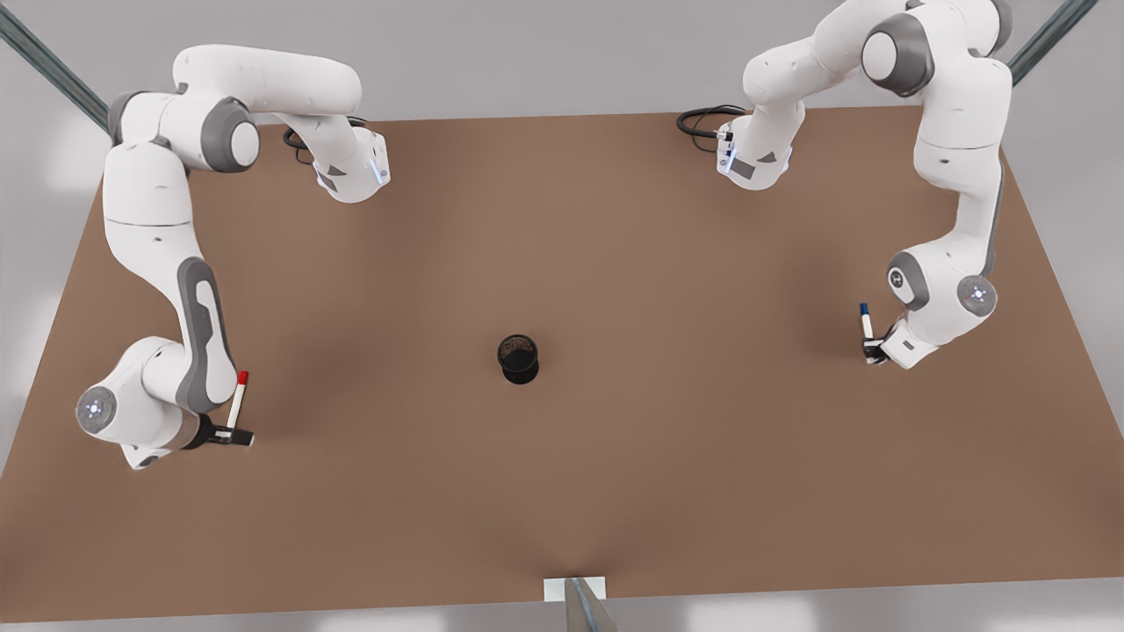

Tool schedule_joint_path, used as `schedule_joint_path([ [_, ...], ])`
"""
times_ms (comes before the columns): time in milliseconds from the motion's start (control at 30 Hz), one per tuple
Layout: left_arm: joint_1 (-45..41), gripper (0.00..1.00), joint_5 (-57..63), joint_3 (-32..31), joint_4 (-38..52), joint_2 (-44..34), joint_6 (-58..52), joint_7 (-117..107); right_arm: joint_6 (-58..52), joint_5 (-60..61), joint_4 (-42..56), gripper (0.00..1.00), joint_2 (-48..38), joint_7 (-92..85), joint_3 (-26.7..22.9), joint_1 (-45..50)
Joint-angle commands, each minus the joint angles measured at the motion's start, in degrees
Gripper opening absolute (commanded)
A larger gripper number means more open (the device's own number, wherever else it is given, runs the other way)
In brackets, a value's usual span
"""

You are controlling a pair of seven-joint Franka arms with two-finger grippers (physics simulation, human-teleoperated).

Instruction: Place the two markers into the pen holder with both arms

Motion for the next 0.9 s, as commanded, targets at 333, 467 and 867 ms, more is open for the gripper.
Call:
schedule_joint_path([
  [333, -21.15, 0.21, 0.06, -0.03, 19.40, -12.74, -44.08, -27.77, 3.66, -2.38, -2.14, 0.97, 0.27, -11.13, -0.41, -1.85],
  [467, -30.30, 0.21, -0.73, -0.12, 31.70, -11.07, -53.66, -42.36, 3.66, -2.38, -2.14, 0.97, 0.18, -11.13, -0.41, -2.03],
  [867, -51.74, 0.21, -17.43, -0.47, 42.78, -0.08, -10.87, -89.20, 4.63, -4.93, -5.65, 0.37, -1.05, -10.52, -0.32, -1.41],
])
